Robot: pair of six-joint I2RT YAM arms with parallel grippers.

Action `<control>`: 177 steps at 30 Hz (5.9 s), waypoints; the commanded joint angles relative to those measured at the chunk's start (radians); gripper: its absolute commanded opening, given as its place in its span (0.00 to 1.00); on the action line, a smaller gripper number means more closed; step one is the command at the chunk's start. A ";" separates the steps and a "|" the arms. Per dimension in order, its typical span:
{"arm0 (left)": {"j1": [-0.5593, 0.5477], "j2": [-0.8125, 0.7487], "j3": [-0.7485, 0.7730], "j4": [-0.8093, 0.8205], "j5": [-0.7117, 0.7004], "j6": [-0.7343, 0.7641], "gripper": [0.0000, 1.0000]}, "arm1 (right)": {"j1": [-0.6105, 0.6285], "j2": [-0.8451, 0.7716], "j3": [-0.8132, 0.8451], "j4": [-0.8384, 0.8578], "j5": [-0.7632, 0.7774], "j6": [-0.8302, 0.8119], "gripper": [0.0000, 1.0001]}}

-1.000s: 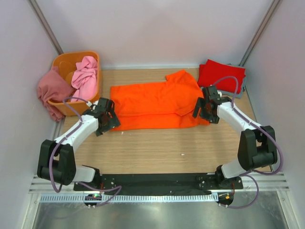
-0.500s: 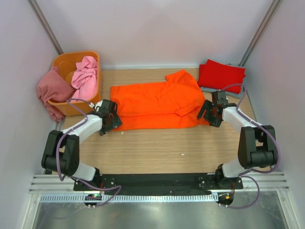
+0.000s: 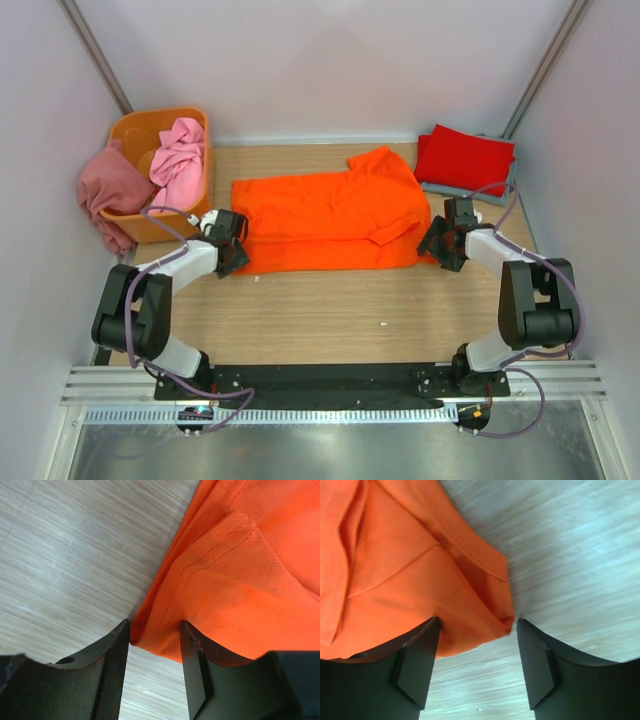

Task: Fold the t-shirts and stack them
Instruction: Fold the tshirt

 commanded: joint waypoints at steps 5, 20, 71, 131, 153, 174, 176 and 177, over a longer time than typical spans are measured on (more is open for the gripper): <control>-0.003 0.035 -0.023 0.047 -0.015 -0.008 0.45 | -0.005 -0.156 -0.082 -0.006 0.120 0.047 0.79; -0.003 0.019 -0.029 0.038 -0.020 0.001 0.43 | -0.063 -0.259 -0.268 0.273 0.076 0.184 0.57; -0.084 -0.617 -0.133 -0.379 0.164 -0.120 0.93 | -0.080 -0.568 -0.191 -0.162 0.120 0.133 0.78; -0.078 -0.781 0.123 -0.545 0.132 0.159 1.00 | 0.236 -0.103 -0.084 0.135 -0.056 0.187 0.37; -0.078 -0.791 0.123 -0.544 0.127 0.159 1.00 | 0.279 -0.061 -0.032 0.152 -0.050 0.213 0.14; -0.077 -0.789 0.122 -0.547 0.124 0.156 1.00 | 0.359 0.245 0.485 -0.083 0.117 0.058 0.51; -0.077 -0.789 0.122 -0.544 0.129 0.158 1.00 | 0.360 0.193 0.478 -0.081 0.146 0.043 0.52; -0.077 -0.784 0.122 -0.542 0.130 0.158 1.00 | 0.359 0.172 0.460 -0.077 0.154 0.038 0.52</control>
